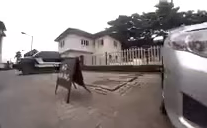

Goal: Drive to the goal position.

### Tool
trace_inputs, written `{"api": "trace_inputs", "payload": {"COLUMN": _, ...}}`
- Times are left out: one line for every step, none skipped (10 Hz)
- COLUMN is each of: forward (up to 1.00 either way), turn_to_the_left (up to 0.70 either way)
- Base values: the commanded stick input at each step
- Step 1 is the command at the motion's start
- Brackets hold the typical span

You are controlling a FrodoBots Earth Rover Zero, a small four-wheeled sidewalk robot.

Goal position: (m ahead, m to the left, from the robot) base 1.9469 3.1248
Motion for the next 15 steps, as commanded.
{"api": "trace_inputs", "payload": {"forward": -0.18, "turn_to_the_left": 0.00}}
{"api": "trace_inputs", "payload": {"forward": -0.68, "turn_to_the_left": 0.00}}
{"api": "trace_inputs", "payload": {"forward": -0.70, "turn_to_the_left": 0.00}}
{"api": "trace_inputs", "payload": {"forward": -0.70, "turn_to_the_left": 0.00}}
{"api": "trace_inputs", "payload": {"forward": -0.70, "turn_to_the_left": 0.00}}
{"api": "trace_inputs", "payload": {"forward": -0.70, "turn_to_the_left": 0.00}}
{"api": "trace_inputs", "payload": {"forward": -0.70, "turn_to_the_left": 0.00}}
{"api": "trace_inputs", "payload": {"forward": -0.70, "turn_to_the_left": 0.00}}
{"api": "trace_inputs", "payload": {"forward": -0.70, "turn_to_the_left": 0.00}}
{"api": "trace_inputs", "payload": {"forward": -0.70, "turn_to_the_left": 0.00}}
{"api": "trace_inputs", "payload": {"forward": -0.70, "turn_to_the_left": 0.00}}
{"api": "trace_inputs", "payload": {"forward": -0.70, "turn_to_the_left": 0.00}}
{"api": "trace_inputs", "payload": {"forward": -0.70, "turn_to_the_left": 0.00}}
{"api": "trace_inputs", "payload": {"forward": -0.37, "turn_to_the_left": 0.00}}
{"api": "trace_inputs", "payload": {"forward": 0.00, "turn_to_the_left": 0.00}}
